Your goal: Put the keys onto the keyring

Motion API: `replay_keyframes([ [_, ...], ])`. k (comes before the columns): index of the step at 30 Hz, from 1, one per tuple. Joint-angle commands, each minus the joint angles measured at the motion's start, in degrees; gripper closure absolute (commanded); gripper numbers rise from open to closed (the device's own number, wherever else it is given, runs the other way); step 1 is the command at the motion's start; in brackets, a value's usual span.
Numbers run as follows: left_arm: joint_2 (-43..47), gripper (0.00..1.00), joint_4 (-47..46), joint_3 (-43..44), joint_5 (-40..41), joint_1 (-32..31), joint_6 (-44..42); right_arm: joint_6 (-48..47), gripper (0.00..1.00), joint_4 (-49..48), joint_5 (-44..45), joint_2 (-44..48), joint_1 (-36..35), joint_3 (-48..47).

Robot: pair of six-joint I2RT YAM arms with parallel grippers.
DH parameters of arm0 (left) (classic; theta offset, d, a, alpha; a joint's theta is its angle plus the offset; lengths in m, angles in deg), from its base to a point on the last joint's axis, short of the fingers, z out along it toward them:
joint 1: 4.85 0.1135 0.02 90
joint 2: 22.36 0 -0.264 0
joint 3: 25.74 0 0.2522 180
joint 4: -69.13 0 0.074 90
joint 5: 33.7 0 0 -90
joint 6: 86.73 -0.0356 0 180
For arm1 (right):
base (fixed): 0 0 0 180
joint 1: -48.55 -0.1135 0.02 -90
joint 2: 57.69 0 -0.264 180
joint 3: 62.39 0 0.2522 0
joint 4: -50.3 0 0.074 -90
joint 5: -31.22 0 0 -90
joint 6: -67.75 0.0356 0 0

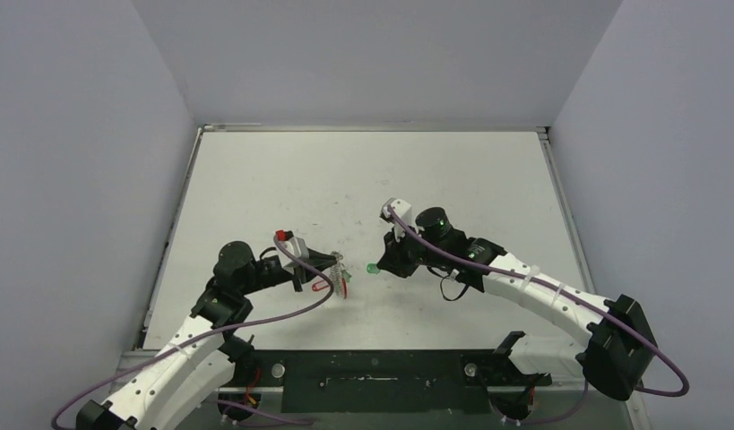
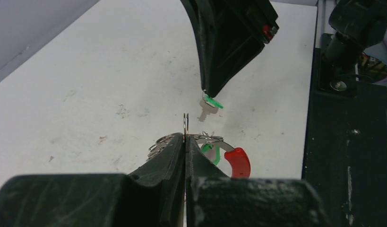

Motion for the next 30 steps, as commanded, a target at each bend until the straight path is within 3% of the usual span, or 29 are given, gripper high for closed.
replay_keyframes([
  [1, -2.32, 1.00, -5.11, -0.62, 2.67, -4.37, -1.50, -3.20, 1.00, 0.94, -1.27, 1.20, -0.18, -4.24],
  [8, -4.12, 1.00, -8.68, -2.61, 3.74, -5.67, -0.66, -7.53, 1.00, 5.10, -3.72, 0.51, -1.59, -7.87],
  [20, -4.44, 1.00, -9.31, -3.16, 4.22, -6.87, -0.57, -6.45, 1.00, 4.05, -6.53, -2.46, -3.25, -10.03],
  [23, -4.24, 1.00, -8.80, -3.25, 4.66, -6.96, -0.70, -6.39, 1.00, 4.18, -1.91, -2.96, -3.13, -9.07],
  [30, -2.47, 1.00, -7.49, -3.68, 6.45, -7.05, -1.26, -5.16, 1.00, 14.36, 18.74, -12.09, -2.88, -10.90],
])
